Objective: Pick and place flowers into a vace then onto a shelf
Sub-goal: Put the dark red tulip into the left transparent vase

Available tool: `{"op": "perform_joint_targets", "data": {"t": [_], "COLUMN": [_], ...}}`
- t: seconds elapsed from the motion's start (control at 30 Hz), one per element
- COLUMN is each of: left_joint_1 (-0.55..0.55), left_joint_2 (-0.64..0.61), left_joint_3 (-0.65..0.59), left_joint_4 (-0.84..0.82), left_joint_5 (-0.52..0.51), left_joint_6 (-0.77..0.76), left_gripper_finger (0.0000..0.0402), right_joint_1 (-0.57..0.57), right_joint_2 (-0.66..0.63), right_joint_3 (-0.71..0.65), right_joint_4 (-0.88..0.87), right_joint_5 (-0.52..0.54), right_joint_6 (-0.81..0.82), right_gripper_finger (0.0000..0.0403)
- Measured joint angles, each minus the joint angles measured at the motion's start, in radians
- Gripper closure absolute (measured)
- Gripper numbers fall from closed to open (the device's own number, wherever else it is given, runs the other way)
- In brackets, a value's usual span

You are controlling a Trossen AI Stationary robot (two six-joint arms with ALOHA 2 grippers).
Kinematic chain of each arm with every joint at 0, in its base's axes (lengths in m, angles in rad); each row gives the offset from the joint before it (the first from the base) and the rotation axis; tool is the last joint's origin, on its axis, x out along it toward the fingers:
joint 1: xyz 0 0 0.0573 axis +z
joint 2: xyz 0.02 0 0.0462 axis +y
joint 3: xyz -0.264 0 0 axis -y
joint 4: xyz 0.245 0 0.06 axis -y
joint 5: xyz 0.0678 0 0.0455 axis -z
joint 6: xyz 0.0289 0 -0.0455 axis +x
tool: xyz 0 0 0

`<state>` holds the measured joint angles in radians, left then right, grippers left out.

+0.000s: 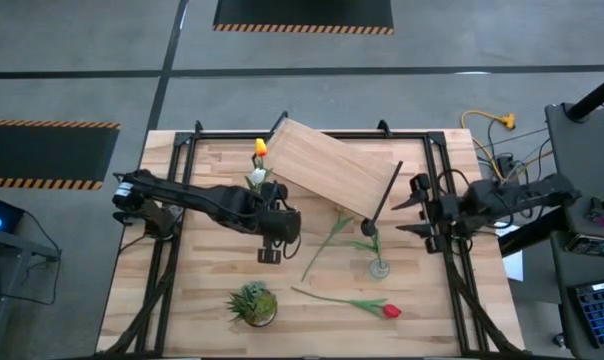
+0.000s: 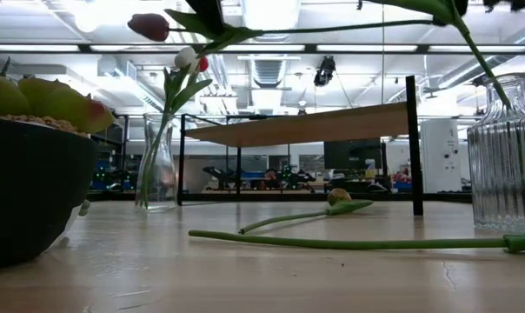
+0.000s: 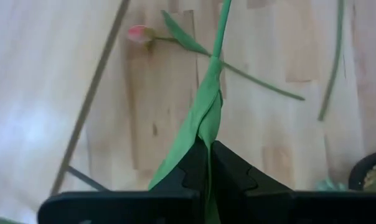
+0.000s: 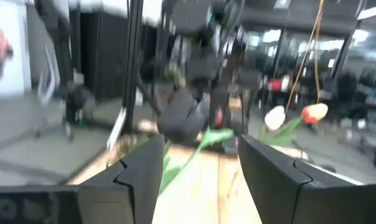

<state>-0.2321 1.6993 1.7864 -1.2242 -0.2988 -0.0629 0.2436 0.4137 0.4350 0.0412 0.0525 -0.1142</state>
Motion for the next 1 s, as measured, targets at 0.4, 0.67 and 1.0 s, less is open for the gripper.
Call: {"op": "perform_joint_targets", "data": {"t": [0.4,0.67,1.0], "left_joint_1": [0.038,0.059,0.09], "left_joint_2": [0.0,0.014,0.014], "left_joint_3": [0.143,0.188,0.192], "left_joint_4": [-0.01,0.002,0.054], "left_joint_5": [-0.157,-0.175,-0.234], "left_joint_6": [-0.017,-0.008,-0.04], "left_gripper_finger": [0.0401,0.0401,0.0401], "right_joint_1": [0.0,0.0,-0.08], "right_joint_2": [0.273,0.52,0.757], "right_joint_3": [0.42,0.624,0.903], "right_joint_4": [-0.254,-0.408,-0.568], "right_joint_5": [0.003,0.063,0.166], "right_joint_6": [-0.133,-0.26,-0.311], "right_gripper_finger": [0.0203,0.0204,0.0204]}}
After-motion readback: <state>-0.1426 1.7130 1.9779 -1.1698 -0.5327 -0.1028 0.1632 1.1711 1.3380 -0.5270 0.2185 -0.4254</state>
